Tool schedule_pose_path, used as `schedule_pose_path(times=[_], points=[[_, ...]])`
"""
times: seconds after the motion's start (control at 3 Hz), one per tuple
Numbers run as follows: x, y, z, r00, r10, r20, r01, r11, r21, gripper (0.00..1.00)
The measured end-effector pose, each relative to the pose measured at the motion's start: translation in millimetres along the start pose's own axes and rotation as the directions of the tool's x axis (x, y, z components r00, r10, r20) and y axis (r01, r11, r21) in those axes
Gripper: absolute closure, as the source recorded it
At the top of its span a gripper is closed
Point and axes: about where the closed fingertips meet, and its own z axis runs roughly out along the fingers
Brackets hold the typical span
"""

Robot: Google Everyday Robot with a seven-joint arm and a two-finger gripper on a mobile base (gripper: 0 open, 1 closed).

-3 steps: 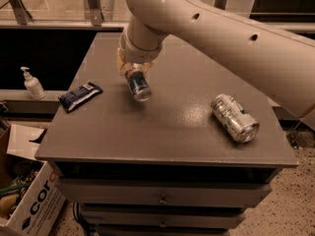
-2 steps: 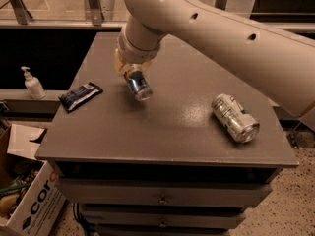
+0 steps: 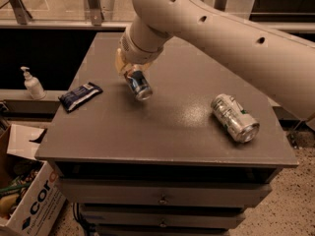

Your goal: Place redbull can upright

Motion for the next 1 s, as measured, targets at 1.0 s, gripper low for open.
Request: schedule_pose_path(times=[1.0], points=[[19,29,-3,0.938,-0.042,-0.345,0.128,0.9649,0.230,1.00]])
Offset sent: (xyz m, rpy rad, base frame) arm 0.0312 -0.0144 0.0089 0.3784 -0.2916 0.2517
